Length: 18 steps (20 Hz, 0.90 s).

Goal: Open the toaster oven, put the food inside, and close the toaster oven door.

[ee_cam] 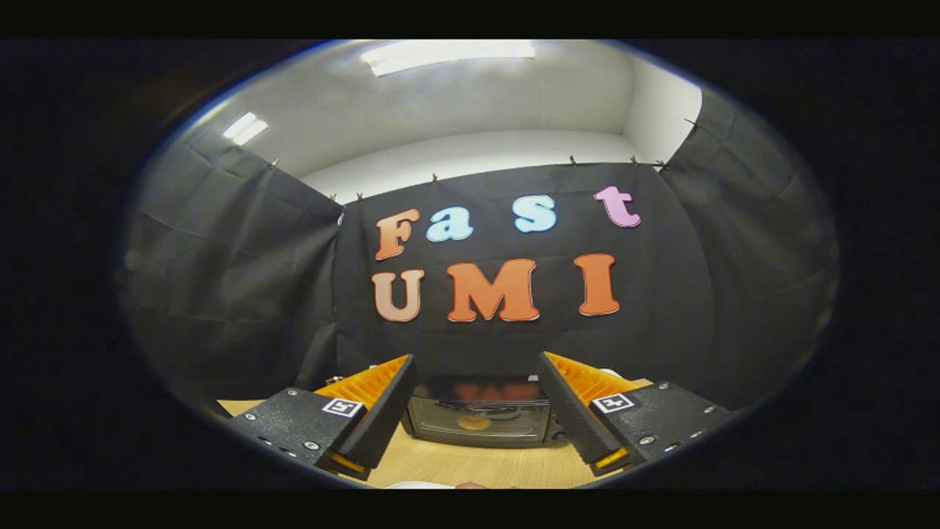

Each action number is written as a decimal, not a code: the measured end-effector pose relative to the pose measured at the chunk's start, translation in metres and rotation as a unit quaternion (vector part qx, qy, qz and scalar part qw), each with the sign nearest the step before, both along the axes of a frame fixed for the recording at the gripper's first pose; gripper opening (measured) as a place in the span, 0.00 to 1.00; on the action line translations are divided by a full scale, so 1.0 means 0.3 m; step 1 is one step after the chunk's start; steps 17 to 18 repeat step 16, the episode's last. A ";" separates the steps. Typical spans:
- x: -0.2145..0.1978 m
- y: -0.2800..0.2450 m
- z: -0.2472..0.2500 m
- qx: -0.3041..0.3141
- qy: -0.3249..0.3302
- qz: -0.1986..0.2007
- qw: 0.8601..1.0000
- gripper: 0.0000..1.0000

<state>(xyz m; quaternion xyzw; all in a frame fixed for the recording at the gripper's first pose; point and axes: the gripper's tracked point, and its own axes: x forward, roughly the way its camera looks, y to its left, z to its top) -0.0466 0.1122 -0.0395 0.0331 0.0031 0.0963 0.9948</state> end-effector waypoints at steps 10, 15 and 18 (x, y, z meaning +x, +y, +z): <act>0.018 0.012 -0.008 -0.003 0.007 0.008 1.000 0.97; 0.020 0.022 -0.015 -0.005 0.010 0.012 1.000 0.98; 0.021 0.026 -0.020 -0.006 0.010 0.012 1.000 0.98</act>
